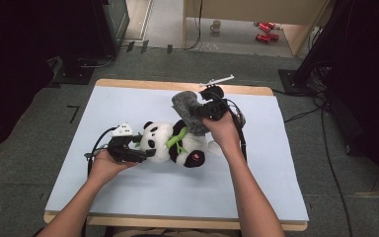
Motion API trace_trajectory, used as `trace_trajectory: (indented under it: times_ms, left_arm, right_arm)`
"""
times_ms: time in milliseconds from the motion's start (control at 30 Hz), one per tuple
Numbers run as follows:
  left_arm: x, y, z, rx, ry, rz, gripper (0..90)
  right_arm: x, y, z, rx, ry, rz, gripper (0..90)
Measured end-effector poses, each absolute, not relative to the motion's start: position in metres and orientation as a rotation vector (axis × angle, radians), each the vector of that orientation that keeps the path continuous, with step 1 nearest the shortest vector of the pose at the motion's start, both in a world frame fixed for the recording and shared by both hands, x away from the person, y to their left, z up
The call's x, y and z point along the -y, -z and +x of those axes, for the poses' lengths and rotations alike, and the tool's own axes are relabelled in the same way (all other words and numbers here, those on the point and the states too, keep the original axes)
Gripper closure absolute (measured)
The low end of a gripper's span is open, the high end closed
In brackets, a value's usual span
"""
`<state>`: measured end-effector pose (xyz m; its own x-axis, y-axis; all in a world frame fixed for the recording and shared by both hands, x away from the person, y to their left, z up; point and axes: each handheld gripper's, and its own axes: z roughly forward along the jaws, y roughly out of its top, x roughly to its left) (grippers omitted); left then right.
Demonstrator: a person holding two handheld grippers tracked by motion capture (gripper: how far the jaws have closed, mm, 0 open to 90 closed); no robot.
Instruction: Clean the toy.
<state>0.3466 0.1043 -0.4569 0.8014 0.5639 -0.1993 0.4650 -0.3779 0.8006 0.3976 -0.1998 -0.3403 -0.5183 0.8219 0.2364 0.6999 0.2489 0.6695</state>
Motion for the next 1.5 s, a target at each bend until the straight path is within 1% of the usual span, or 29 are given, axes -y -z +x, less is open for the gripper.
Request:
trace_trajectory:
  times_ms: [233,733,967,1067,1200,1500]
  left_arm:
    - [-0.104,0.456,0.347,-0.773,-0.127,2.036,24.1]
    - [-0.104,0.455,0.348,-0.782,-0.128,2.045,26.5]
    - [-0.104,0.455,0.347,-0.776,-0.13,2.057,26.9]
    - [-0.103,0.455,0.347,-0.777,-0.131,2.062,27.4]
    - [-0.103,0.455,0.347,-0.782,-0.13,2.06,28.2]
    - [-0.102,0.455,0.347,-0.796,-0.121,2.057,29.1]
  right_arm:
    - [0.173,0.343,0.407,-2.401,-1.114,1.409,76.3]
    - [0.095,0.355,0.422,-2.544,-1.11,1.309,75.9]
    - [0.075,0.371,0.423,-2.63,-1.043,1.309,75.8]
    - [0.075,0.379,0.423,-2.636,-0.957,1.296,75.7]
    - [0.09,0.385,0.426,-2.614,-0.986,1.377,75.8]
    - [0.12,0.384,0.424,-2.548,-0.889,1.421,76.4]
